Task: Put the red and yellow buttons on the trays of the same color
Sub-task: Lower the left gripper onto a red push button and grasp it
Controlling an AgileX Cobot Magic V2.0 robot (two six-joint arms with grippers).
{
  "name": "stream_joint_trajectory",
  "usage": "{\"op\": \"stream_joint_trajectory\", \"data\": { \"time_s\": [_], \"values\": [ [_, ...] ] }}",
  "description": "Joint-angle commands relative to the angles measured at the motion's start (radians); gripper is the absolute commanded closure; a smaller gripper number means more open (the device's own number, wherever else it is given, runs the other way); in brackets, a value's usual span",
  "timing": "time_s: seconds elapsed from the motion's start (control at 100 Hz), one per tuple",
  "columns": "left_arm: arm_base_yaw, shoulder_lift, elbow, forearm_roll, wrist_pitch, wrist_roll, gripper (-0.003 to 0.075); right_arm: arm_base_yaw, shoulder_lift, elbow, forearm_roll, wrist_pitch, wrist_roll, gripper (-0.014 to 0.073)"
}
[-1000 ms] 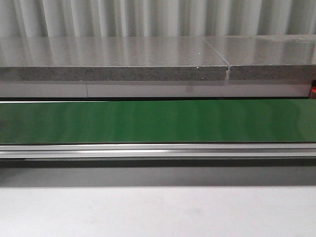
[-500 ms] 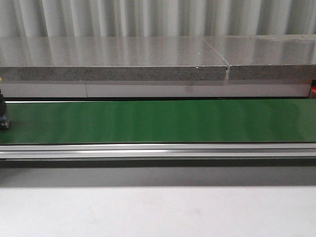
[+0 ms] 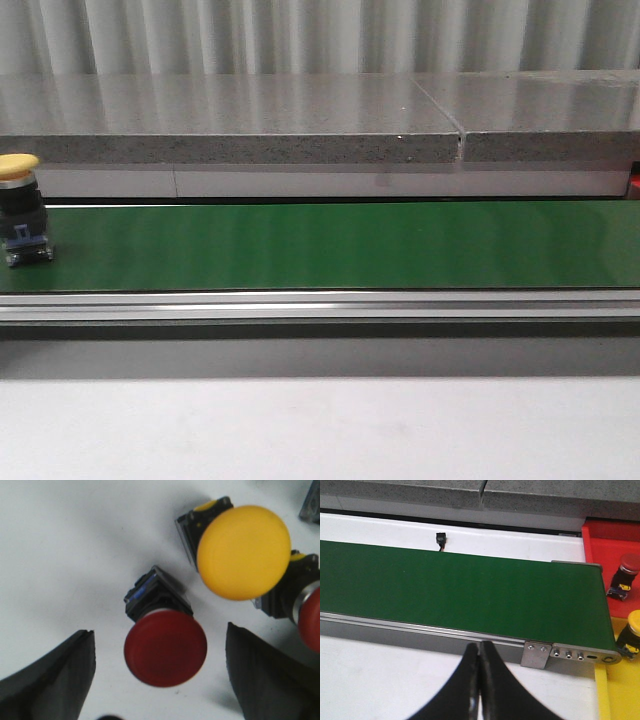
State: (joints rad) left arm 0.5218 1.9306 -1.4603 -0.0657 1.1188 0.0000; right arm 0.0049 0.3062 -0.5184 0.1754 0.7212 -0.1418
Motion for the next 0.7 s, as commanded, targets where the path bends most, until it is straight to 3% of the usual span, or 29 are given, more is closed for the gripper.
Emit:
{"op": "stream_joint_trajectory", "data": {
  "time_s": [0.0,0.16,0.45,0.69],
  "values": [
    [-0.001,-0.042,-0.021,-0.020,-0.044,-0.008,0.0196,0.003,0.009,-0.024,0.001,-0.074,-0.008,0.0666],
    [-0.001,-0.040,-0.021,-0.025,-0.049,-0.008,0.0243,0.003,0.009,-0.024,0.001,-0.074,-0.008,0.0666],
    [-0.001,-0.040,-0.021,-0.025,-0.036,-0.008,0.0520,0.003,0.009,-0.024,0.001,-0.074,-0.008,0.0666],
    [-0.003,-0.118,-0.021,-0.025,-0.050,0.019,0.0535,0.003,0.009,-0.024,0.001,-0.074,-0.008,0.0666]
  ]
}}
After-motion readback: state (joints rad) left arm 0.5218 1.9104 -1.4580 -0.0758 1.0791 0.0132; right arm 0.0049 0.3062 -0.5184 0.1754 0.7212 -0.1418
